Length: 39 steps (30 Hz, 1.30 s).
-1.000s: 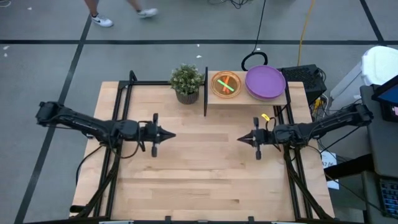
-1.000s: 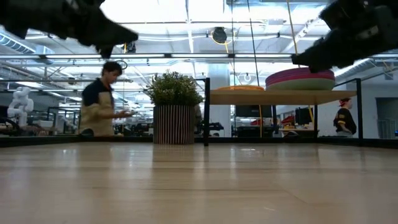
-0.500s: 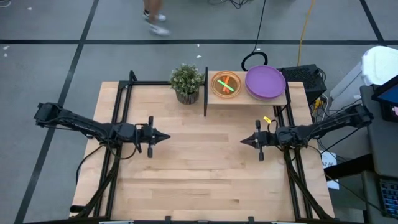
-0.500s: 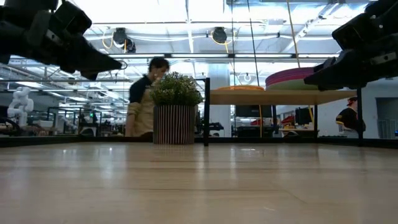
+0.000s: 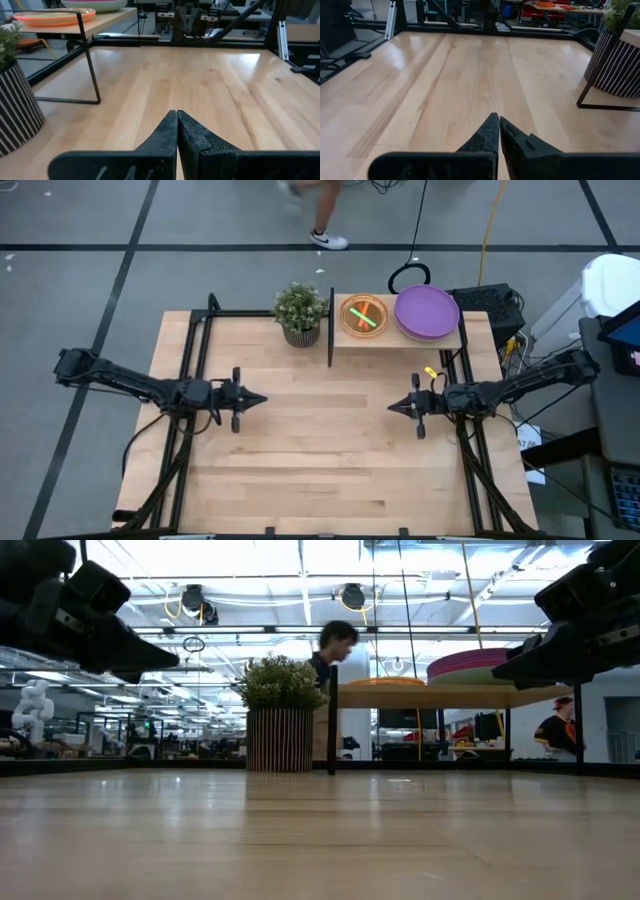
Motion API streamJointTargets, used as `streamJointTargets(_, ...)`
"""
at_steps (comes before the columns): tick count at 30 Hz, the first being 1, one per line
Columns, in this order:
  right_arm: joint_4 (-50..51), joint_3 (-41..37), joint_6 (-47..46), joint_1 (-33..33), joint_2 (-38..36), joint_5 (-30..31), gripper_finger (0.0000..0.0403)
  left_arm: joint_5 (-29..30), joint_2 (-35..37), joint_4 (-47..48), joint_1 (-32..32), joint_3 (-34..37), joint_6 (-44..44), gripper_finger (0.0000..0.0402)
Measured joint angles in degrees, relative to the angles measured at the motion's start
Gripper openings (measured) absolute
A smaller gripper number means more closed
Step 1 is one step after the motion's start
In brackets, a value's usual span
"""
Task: Place and stack plates onto a shelf
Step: Return to Home Position
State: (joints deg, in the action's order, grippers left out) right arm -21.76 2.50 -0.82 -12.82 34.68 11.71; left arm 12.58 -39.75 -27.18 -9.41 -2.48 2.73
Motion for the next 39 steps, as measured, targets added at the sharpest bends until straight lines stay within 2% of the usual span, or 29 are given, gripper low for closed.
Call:
streamJointTargets(11,2.24,-0.11,1.15,0.0,-4.48,0.0,0.0,0.13,7.2,2.06,0.0,1.94,-1.41,0.0003)
streamJointTargets(18,10.54,-0.13,1.29,0.0,-12.57,-0.09,0.0,0.2,11.41,6.21,0.0,1.94,-1.27,0.0003)
streamJointTargets(21,12.24,-0.14,2.46,0.02,-16.51,-3.09,0.0,0.99,13.06,7.43,-0.04,1.94,-1.34,0.0003)
streamJointTargets(24,14.76,-0.15,2.82,0.0,-20.12,-2.95,0.0,1.03,14.55,8.47,-0.04,1.94,-1.41,0.0003)
streamJointTargets(34,20.74,-0.15,5.97,0.02,-29.32,-3.31,0.0,1.09,16.24,9.96,-0.02,1.92,-1.51,0.0003)
streamJointTargets(37,22.56,-0.17,8.29,0.05,-31.0,-8.9,0.0,1.22,16.24,10.33,0.0,1.92,-1.49,0.0003)
streamJointTargets(39,23.14,-0.21,9.06,0.06,-32.12,-10.54,0.0,1.56,16.22,10.41,0.0,1.92,-1.49,0.0003)
